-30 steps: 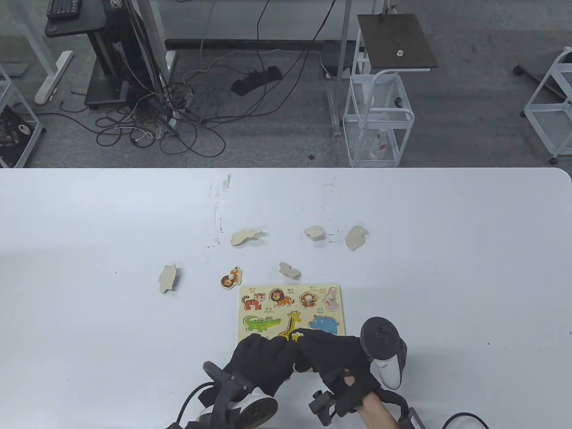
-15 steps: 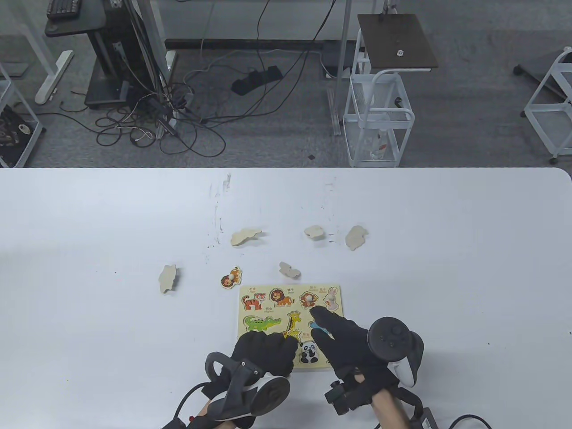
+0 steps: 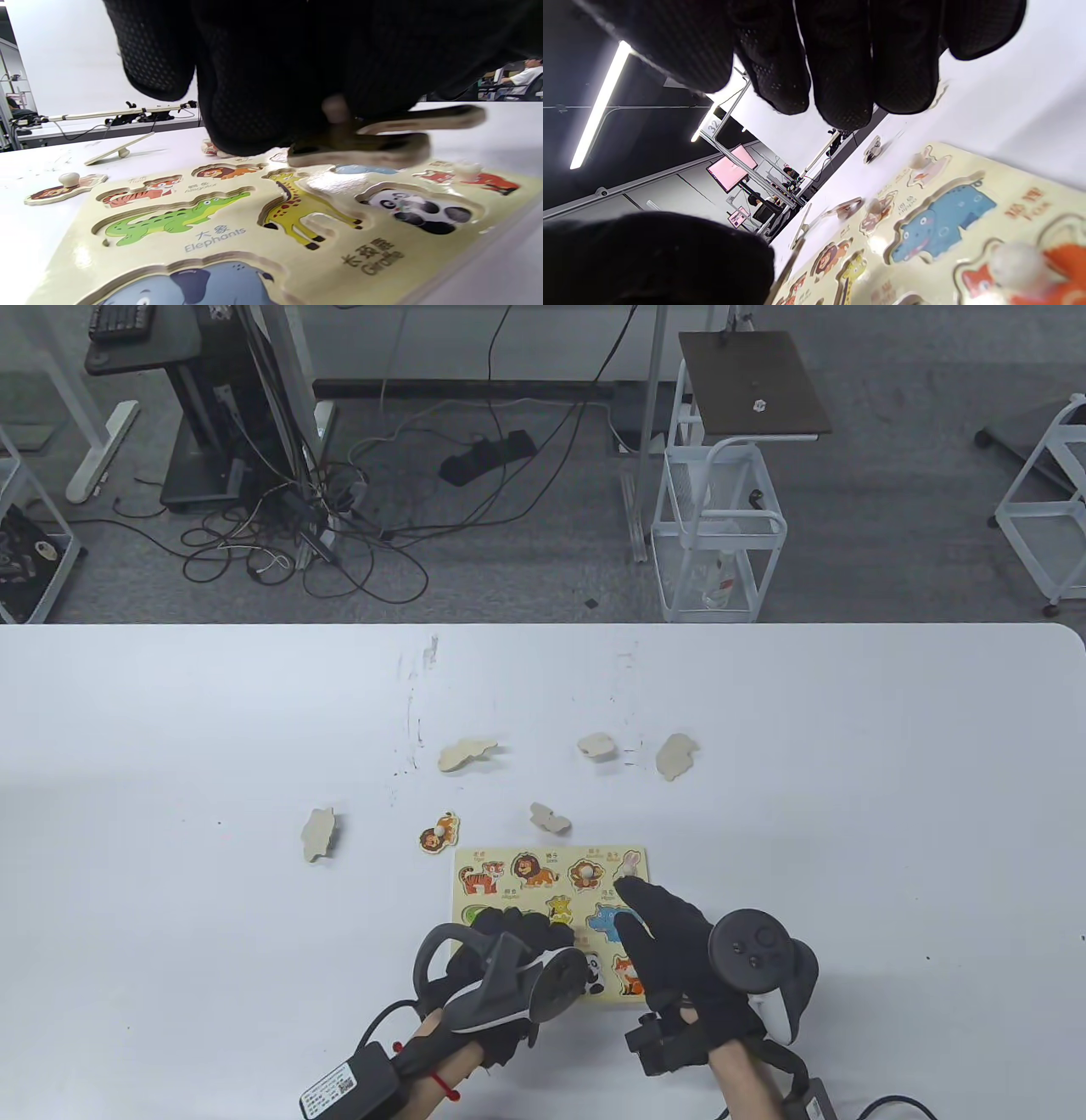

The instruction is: Fit puzzle pieces into frame

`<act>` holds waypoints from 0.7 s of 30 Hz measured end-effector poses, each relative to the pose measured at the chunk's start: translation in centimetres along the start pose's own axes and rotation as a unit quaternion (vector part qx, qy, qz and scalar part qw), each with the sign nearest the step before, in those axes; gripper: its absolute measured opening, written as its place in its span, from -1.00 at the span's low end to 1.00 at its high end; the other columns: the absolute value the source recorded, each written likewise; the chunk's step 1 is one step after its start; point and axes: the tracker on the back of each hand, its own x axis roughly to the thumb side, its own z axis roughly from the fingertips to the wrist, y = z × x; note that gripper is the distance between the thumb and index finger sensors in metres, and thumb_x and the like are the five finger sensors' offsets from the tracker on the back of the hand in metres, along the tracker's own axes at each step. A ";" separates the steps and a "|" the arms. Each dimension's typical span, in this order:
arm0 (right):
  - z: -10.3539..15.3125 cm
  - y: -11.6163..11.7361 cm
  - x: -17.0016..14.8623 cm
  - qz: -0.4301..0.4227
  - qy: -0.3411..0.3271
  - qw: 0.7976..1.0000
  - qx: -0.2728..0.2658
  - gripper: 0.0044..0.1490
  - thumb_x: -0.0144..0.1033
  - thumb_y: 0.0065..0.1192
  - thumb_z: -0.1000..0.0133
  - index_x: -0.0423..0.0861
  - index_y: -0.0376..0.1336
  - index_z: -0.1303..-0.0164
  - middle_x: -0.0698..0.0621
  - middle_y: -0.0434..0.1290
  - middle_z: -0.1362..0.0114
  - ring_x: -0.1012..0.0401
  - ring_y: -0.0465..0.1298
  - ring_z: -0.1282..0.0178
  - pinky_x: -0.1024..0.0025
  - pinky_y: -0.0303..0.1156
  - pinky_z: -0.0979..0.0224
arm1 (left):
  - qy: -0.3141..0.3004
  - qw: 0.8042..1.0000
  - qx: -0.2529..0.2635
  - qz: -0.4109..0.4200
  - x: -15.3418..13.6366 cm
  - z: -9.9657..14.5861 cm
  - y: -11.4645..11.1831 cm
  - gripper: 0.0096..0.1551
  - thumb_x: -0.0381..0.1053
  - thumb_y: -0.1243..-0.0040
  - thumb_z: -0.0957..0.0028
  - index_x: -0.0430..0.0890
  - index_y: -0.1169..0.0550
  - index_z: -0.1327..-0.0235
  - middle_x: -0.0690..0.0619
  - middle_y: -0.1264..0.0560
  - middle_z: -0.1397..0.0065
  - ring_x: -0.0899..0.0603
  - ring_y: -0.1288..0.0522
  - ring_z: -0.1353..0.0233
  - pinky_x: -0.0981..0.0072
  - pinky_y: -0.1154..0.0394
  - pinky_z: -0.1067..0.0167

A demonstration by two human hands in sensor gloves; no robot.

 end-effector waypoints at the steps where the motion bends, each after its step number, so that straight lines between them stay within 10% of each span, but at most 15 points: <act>1: 0.0 0.0 -0.1 -0.002 0.002 1.000 0.005 -0.27 0.05 0.29 0.02 -0.08 0.43 -0.30 -0.20 0.50 -0.34 -0.28 0.49 -0.36 -0.31 0.22 -0.38 | 0.002 1.000 -0.002 0.001 -0.1 -0.1 -0.1 -0.49 0.15 -0.46 0.14 0.07 -0.71 -0.10 0.00 -0.77 -0.12 -0.04 -0.81 0.02 -0.01 -0.62 -0.27; 21: -0.3 -0.4 -0.7 -0.028 0.022 0.999 0.008 -0.28 0.05 0.29 0.02 -0.08 0.45 -0.28 -0.19 0.51 -0.35 -0.28 0.51 -0.34 -0.30 0.25 -0.38 | 0.028 0.999 -0.044 0.000 -0.7 -3.3 -1.7 -0.53 0.14 -0.48 0.15 0.12 -0.75 -0.06 0.04 -0.78 -0.12 -0.02 -0.81 0.01 0.00 -0.62 -0.27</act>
